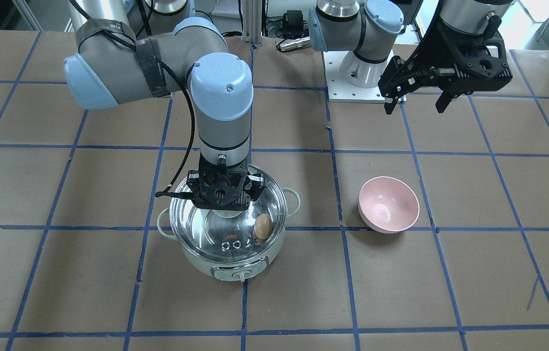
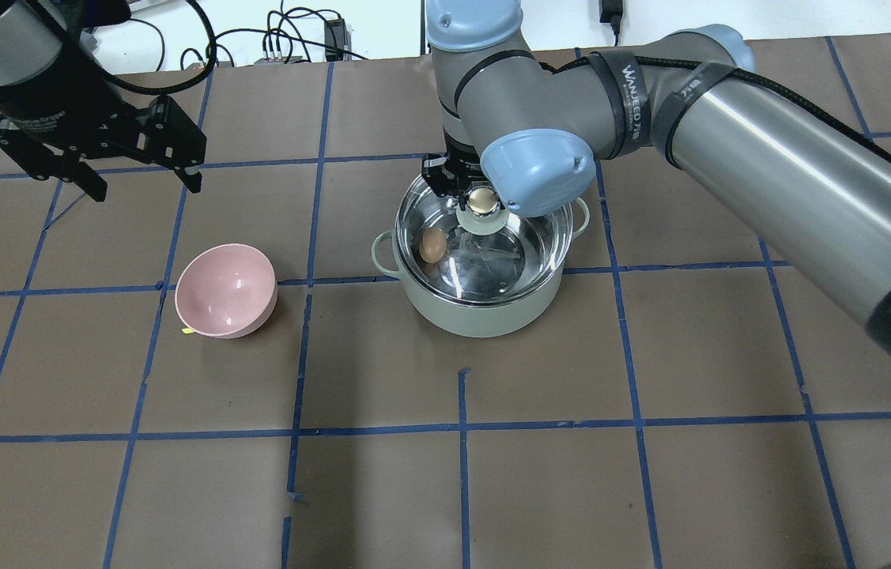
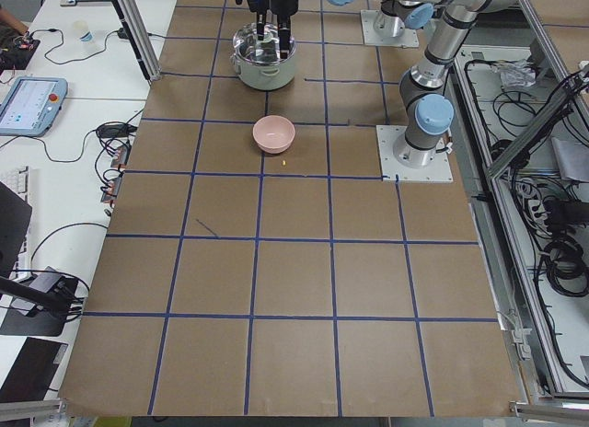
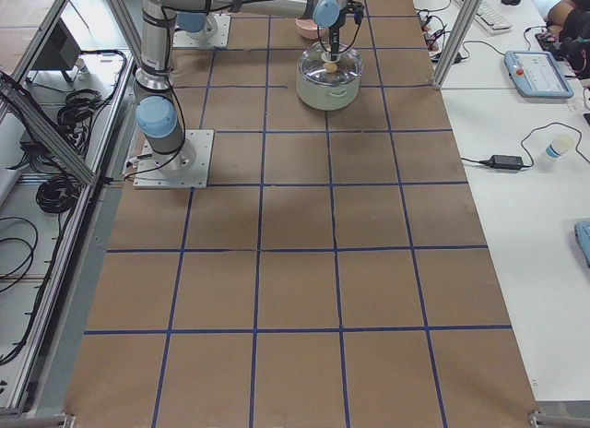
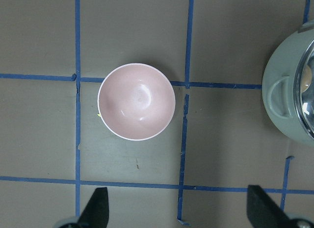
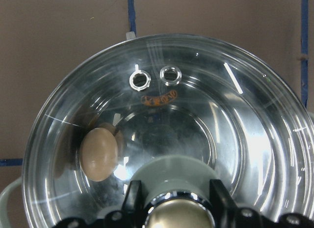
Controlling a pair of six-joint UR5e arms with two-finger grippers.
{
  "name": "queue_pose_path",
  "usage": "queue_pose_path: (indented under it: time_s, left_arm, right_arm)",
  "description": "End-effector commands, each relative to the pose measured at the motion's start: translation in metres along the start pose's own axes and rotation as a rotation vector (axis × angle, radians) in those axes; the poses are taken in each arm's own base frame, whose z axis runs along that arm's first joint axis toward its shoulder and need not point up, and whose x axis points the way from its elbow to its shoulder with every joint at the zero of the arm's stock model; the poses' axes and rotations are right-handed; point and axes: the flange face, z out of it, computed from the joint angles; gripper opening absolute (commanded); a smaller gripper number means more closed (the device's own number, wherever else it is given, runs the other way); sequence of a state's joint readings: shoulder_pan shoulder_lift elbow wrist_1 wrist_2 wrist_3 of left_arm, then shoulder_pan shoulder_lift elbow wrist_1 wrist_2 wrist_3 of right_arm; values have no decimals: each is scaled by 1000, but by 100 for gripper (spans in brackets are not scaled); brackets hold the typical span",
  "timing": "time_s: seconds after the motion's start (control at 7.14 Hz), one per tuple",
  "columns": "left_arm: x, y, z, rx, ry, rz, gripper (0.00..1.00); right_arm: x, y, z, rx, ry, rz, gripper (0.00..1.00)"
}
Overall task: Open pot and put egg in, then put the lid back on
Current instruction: 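Lower the glass lid onto the pot with the right gripper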
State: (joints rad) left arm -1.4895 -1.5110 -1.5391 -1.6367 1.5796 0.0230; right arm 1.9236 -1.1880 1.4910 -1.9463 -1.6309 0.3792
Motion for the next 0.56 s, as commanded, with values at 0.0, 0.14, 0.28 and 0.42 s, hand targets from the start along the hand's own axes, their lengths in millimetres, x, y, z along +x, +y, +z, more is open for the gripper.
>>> queue_pose_path:
  time_s: [0.0,0.14,0.28,0.42]
  left_arm:
    - [0,0,0,0,1,0,100]
    - [0,1,0,1,3,0,100]
    - [0,0,0,4,3,0,100]
    - [0,0,1,2,3,0,100]
  right_arm:
    - [0,0,0,-1,-2,0,7]
    - [-1,0,0,-1,-5,-2,7]
    - [-1,0,1,-4,-9,-3,7]
    - [-1,0,2,-5,-8,-4,7]
